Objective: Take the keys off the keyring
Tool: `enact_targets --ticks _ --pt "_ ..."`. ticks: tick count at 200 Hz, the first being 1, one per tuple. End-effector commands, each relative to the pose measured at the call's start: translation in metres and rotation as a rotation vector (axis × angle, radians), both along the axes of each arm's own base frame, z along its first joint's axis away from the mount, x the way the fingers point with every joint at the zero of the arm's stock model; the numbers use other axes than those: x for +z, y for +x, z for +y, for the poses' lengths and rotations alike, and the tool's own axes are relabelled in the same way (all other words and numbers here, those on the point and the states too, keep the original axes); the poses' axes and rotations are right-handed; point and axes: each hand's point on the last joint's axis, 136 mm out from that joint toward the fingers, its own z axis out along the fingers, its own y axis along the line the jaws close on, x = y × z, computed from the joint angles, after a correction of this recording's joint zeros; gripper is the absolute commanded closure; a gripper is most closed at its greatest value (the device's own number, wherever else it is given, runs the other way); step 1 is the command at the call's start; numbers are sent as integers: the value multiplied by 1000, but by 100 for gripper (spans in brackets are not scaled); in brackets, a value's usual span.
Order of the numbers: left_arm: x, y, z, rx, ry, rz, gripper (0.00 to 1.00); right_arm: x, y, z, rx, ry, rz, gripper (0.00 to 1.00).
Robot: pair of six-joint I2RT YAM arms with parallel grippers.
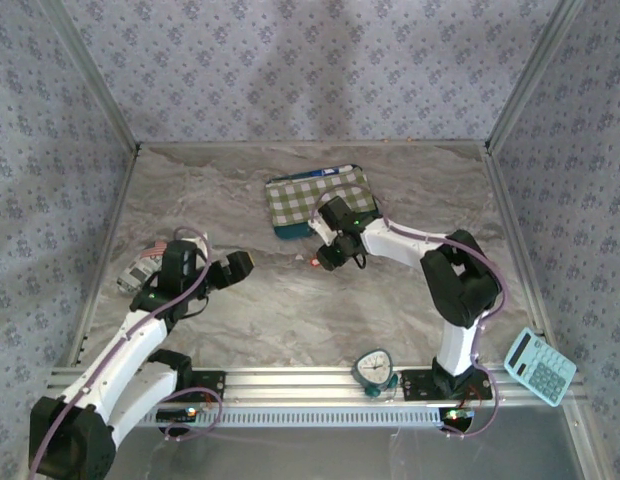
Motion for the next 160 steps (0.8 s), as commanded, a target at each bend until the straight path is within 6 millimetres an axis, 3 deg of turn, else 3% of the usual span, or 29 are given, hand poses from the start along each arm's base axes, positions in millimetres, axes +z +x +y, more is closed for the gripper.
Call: enact_targets --ticks 1,131,160 --pt "11 -3 -12 -59 -30 -34 1 -3 8 -1 22 -66 -16 55" --pt "5 2 -8 -27 -5 -20 1 -26 6 7 72 -120 26 52" --pt "3 3 -8 -24 -5 -14 1 -30 3 6 80 -123 43 57"
